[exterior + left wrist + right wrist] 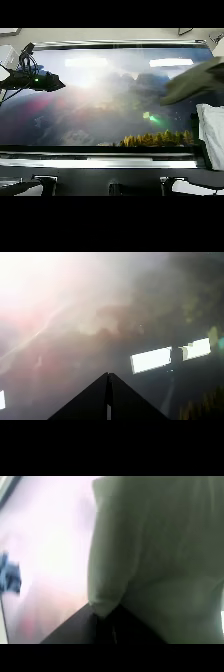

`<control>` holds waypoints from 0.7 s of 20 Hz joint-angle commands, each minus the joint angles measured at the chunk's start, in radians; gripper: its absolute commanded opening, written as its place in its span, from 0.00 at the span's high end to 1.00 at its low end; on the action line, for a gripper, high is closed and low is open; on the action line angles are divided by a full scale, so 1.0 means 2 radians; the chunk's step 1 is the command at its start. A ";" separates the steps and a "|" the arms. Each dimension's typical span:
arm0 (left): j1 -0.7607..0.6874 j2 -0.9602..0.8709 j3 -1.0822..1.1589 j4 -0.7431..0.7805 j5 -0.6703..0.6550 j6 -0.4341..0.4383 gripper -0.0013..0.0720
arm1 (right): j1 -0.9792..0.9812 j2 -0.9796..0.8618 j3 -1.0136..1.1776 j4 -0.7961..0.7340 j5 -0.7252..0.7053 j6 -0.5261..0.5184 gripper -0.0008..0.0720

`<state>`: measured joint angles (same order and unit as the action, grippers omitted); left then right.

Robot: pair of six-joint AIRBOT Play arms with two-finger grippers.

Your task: Fold the clothes and pants, and hang the long-sleeved shirts on hangers.

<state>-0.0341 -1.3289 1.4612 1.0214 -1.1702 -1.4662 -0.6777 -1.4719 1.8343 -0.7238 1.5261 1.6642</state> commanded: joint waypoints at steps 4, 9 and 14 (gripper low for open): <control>0.000 0.000 0.000 0.000 0.008 0.000 0.95 | -0.159 0.004 0.041 -0.022 0.082 0.077 0.92; 0.000 0.000 0.000 0.000 0.019 0.003 0.95 | -0.267 0.028 0.040 -0.033 0.098 0.116 0.92; 0.000 0.000 0.000 0.000 0.018 0.006 0.95 | -0.314 0.033 0.038 -0.206 0.162 0.103 0.92</control>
<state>-0.0341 -1.3289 1.4612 1.0210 -1.1366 -1.4582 -1.2560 -1.4128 1.9129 -0.9154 1.7714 1.8824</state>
